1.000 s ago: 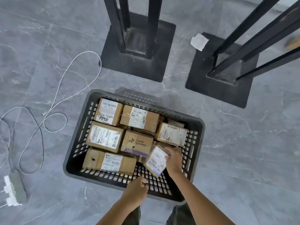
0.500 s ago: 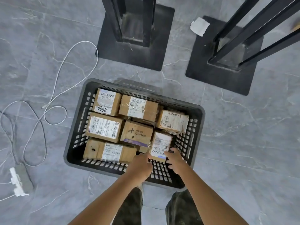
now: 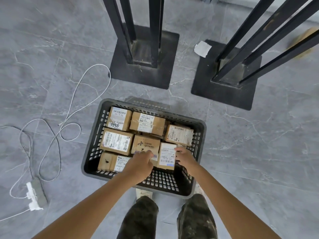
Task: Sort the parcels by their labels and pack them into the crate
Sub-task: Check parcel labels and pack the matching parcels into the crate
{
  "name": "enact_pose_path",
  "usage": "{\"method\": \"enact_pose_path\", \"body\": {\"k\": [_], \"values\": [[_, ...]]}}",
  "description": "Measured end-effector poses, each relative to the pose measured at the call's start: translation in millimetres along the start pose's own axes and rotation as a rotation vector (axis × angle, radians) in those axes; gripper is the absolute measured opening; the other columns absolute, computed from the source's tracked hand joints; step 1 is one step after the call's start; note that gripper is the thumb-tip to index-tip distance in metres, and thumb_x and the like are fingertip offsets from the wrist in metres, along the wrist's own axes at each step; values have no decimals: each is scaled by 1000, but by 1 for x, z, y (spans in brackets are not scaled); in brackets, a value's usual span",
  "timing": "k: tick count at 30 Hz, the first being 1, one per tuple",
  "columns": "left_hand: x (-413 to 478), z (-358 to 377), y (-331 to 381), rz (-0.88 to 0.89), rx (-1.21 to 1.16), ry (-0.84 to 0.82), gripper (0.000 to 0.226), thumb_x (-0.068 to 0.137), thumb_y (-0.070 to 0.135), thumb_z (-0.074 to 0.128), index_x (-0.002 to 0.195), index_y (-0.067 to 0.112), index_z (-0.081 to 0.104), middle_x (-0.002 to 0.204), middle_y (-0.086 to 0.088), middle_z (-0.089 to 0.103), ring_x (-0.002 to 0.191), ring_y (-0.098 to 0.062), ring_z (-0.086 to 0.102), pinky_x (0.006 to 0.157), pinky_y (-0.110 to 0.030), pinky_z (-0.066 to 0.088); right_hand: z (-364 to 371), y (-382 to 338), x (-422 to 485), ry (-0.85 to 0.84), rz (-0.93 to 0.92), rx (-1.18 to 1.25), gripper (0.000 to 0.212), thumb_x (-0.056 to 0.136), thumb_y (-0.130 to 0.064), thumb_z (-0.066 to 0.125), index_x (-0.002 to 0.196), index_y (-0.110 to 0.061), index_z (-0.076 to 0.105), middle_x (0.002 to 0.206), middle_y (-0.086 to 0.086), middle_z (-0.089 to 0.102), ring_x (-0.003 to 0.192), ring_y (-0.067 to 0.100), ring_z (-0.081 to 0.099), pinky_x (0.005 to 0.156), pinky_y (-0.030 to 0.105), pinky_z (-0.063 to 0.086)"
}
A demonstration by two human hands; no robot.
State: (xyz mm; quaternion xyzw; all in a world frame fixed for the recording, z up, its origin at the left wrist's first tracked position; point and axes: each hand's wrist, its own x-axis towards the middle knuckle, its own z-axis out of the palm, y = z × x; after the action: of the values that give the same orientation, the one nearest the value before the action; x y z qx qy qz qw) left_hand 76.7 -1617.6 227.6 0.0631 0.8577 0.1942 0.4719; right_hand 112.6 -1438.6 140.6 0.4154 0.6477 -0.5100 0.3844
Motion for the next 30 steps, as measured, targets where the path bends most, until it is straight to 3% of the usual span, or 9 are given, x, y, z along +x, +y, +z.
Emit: {"method": "enact_pose_path", "body": {"k": [3, 7, 9, 11, 13, 17, 22, 27, 30], "values": [[-24, -45, 31, 48, 14, 46, 34, 95, 20, 43, 129, 18, 48, 127, -2, 55, 102, -16, 58, 86, -36, 52, -39, -46, -47, 72, -125, -34, 28, 95, -9, 45, 118, -14, 59, 127, 8, 57, 108, 22, 58, 89, 31, 47], [-77, -120, 95, 162, 0, 139, 25, 97, 18, 42, 119, 18, 53, 115, -2, 60, 68, -10, 61, 60, -25, 52, -101, -130, -150, 121, -321, -17, 26, 93, -7, 49, 116, -11, 60, 112, 11, 64, 89, 16, 59, 63, 17, 41], [-112, -167, 139, 252, 4, 194, 23, 97, 19, 42, 116, 19, 55, 111, -1, 62, 71, -11, 61, 64, -25, 51, -130, -177, -215, 138, -433, -19, 23, 93, -6, 48, 112, -9, 61, 104, 15, 66, 86, 18, 60, 59, 13, 41], [-152, -218, 187, 365, 58, 250, 22, 97, 17, 42, 114, 14, 56, 110, -4, 61, 90, -20, 62, 81, -35, 51, -157, -223, -288, 156, -543, -13, 25, 93, -5, 43, 108, -10, 62, 101, 17, 68, 87, 21, 61, 63, 10, 43], [-198, -269, 236, 455, 108, 322, 24, 97, 15, 41, 114, 9, 55, 105, -7, 61, 95, -27, 61, 85, -42, 50, -183, -264, -366, 193, -651, 1, 27, 95, -6, 40, 108, -10, 63, 102, 19, 69, 91, 27, 63, 69, 13, 45], [-304, -354, 330, 623, 73, 555, 28, 96, 21, 42, 122, 21, 53, 115, 3, 59, 103, -16, 57, 89, -35, 50, -234, -314, -525, 359, -953, 49, 25, 97, -12, 41, 104, -20, 64, 95, 4, 72, 96, 19, 66, 87, 27, 46], [-411, -387, 412, 896, -102, 760, 30, 94, 20, 45, 124, 25, 52, 120, 9, 57, 109, -5, 50, 89, -20, 38, -277, -304, -664, 552, -1232, 207, 31, 97, -8, 40, 101, -24, 67, 91, -4, 73, 96, 7, 66, 86, 19, 48], [-451, -366, 473, 1043, -18, 793, 34, 93, 20, 47, 126, 26, 48, 123, 8, 54, 116, -9, 46, 90, -27, 38, -326, -251, -717, 735, -1280, 343, 29, 97, -6, 42, 102, -21, 66, 96, 0, 72, 97, 6, 64, 81, 10, 46], [-452, -340, 513, 1083, 13, 796, 35, 92, 21, 48, 127, 28, 47, 121, 9, 53, 118, -10, 44, 91, -30, 42, -371, -201, -726, 852, -1260, 435, 28, 97, -4, 41, 104, -17, 65, 98, 5, 72, 97, 9, 64, 85, 15, 45]]}}
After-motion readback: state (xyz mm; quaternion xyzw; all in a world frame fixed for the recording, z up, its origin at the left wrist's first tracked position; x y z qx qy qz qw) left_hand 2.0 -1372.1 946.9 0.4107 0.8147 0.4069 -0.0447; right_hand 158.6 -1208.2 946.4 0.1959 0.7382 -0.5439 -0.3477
